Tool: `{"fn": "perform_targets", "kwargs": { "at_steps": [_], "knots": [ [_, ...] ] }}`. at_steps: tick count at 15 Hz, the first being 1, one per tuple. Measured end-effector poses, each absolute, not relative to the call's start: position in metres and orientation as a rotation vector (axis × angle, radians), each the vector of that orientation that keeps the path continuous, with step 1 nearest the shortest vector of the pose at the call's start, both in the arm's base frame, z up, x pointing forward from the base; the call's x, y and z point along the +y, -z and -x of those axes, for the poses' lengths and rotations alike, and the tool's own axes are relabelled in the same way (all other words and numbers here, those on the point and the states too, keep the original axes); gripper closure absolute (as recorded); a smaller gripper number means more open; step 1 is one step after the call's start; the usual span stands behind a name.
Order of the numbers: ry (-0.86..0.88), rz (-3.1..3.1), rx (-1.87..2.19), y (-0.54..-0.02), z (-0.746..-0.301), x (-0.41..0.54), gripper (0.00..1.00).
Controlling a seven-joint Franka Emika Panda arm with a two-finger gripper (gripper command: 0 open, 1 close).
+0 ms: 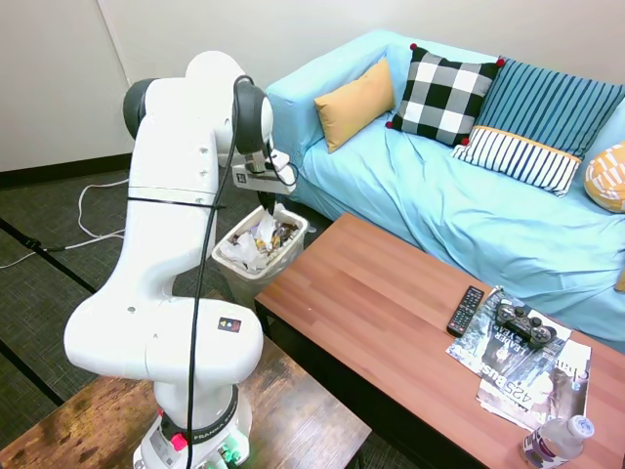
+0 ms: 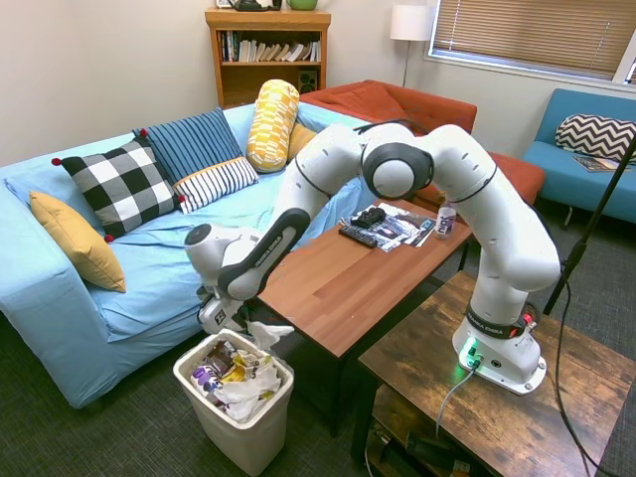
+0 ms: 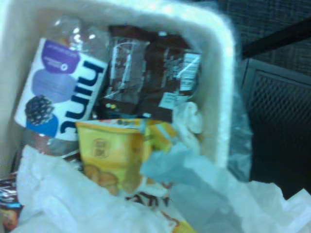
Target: Throw the tissue in the trash bin
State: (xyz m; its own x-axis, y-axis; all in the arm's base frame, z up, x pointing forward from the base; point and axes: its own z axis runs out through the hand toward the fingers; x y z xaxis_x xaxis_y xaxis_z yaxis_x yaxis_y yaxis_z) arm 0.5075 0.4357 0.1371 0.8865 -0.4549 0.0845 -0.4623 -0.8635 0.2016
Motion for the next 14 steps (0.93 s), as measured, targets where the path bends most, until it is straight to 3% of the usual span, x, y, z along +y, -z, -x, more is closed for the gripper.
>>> {"fn": "perform_targets", "kwargs": {
  "at_steps": [1, 5, 14],
  "knots": [
    [-0.060, -2.831, -0.676, -0.124, -0.503, 0.449, 0.00],
    [-0.104, -2.807, -0.661, -0.092, -0.517, 0.467, 0.00],
    [-0.118, -2.780, -0.708, -0.100, -0.551, 0.470, 0.00]
  ]
}}
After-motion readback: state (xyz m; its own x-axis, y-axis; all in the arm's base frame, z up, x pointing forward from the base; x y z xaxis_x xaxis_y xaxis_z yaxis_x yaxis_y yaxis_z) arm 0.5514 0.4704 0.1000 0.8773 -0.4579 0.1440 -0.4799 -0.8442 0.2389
